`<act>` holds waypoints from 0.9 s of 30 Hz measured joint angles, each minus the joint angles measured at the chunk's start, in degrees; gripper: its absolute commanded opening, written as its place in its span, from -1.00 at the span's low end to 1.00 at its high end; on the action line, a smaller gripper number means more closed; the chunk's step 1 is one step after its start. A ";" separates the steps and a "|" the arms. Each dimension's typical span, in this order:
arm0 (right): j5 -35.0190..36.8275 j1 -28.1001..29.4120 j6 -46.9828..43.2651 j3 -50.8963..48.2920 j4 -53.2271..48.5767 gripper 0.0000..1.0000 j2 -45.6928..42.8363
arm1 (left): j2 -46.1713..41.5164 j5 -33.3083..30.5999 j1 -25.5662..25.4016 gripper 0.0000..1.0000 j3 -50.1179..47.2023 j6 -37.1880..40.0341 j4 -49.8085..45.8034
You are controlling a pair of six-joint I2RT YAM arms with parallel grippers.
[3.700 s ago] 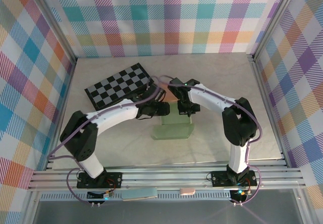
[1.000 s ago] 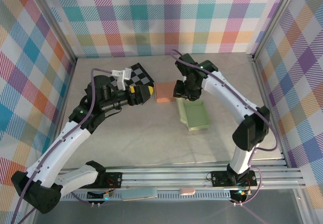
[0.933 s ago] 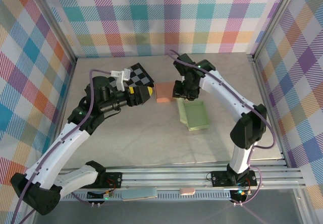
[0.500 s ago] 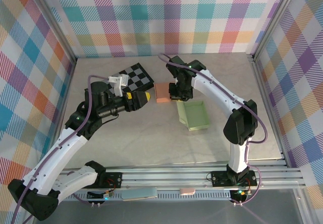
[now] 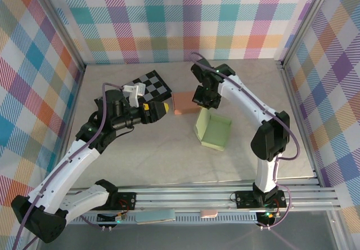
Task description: Fold the paper box
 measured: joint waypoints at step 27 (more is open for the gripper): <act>1.55 -6.40 54.29 16.94 -17.22 -1.00 8.70 | 4.63 0.44 0.00 0.46 -0.98 1.53 -11.74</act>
